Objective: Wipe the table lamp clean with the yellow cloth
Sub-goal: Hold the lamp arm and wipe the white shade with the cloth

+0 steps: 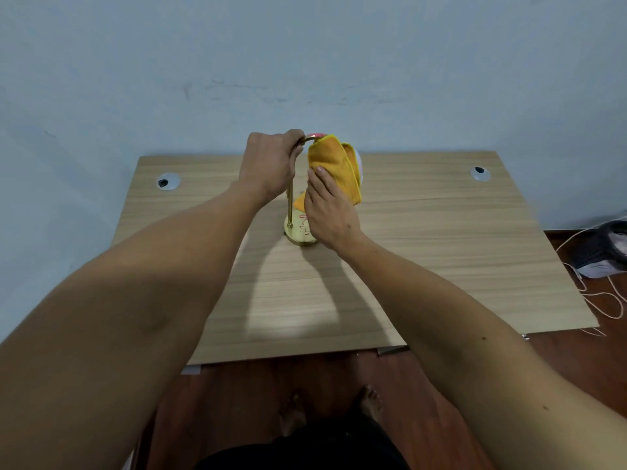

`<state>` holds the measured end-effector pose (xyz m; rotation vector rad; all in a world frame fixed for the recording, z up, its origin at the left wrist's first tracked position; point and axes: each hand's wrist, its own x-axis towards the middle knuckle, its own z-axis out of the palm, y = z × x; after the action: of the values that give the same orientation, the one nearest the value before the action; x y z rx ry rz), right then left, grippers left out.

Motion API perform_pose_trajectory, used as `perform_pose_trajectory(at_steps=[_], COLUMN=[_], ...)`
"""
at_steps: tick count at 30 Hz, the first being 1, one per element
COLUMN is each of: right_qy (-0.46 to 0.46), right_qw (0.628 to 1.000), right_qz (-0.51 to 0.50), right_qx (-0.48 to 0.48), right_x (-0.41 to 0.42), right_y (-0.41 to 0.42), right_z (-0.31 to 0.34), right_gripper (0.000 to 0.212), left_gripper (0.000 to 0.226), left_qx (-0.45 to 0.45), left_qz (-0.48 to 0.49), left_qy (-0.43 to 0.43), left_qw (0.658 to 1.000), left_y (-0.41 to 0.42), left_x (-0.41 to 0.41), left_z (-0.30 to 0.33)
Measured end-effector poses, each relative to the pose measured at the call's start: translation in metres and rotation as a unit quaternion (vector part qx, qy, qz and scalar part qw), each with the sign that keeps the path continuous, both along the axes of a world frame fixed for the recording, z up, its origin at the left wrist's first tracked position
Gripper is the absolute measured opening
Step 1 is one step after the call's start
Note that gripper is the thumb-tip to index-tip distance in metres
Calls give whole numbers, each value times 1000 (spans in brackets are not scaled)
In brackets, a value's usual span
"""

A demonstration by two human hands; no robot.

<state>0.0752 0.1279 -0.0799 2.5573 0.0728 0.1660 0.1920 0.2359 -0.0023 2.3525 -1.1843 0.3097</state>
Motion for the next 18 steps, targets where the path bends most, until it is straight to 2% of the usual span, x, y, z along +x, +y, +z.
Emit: perform_pose_trajectory(at_steps=[7,13,18], right_qy=[-17,15,-18], right_qw=[1000,999,998], right_qz=[17,-7,54], right_qx=[2,-39,-34], right_x=[-35,-4,-33], right_y=[-13,7,-21], right_z=[-1,9,3], right_gripper=[54,52,51], left_gripper=[23,24,21], left_qx=[3,14,18], left_qz=[-5,-2,-2], left_qy=[-4,-8,-1], left_qw=[1000,1000,1000], left_y=[-1,-2,0], left_x=[1,1,3], left_z=[0,1,3])
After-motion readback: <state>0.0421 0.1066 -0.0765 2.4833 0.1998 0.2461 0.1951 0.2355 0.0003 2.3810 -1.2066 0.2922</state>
